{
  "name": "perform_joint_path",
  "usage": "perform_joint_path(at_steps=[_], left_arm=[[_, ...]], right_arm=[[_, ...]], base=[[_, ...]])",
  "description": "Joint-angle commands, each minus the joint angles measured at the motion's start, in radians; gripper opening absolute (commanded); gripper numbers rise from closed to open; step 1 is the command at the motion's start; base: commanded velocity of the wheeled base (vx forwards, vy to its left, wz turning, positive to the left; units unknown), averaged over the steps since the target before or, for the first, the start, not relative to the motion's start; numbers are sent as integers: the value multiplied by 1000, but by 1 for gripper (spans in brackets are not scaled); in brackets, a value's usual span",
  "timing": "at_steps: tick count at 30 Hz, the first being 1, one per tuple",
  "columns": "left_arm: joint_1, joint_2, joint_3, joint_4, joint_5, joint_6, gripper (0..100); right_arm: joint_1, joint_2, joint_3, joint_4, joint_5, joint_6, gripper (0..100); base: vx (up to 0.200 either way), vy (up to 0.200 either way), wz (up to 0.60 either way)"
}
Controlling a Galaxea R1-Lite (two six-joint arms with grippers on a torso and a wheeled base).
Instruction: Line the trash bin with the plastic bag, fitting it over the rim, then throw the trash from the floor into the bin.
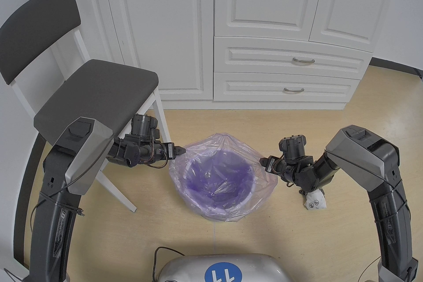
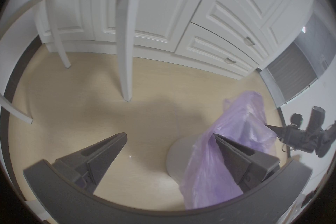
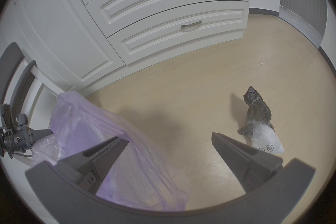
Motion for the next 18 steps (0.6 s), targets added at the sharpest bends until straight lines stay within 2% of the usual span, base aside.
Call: perform_joint_path(at_steps=[1, 6, 12, 17, 18], left_arm=[[-10, 90, -107, 17, 71, -34, 100], [-21, 113, -186, 68, 109, -86, 100], [-23, 124, -204, 68, 111, -87, 100], [-23, 133, -218, 69, 114, -87, 100], [-21, 136, -222, 73, 123, -87, 100]], right_arm=[[-3, 64, -70, 3, -9, 15, 100], [-3, 89, -107, 3, -9, 35, 100], [-10, 133, -164, 7, -12, 36, 100], [-10, 151, -200, 53, -21, 36, 100], [-13, 161, -246, 116, -24, 39, 100]], base=[[0, 0, 0], [0, 0, 0], [0, 0, 0], [0, 0, 0], [0, 0, 0]])
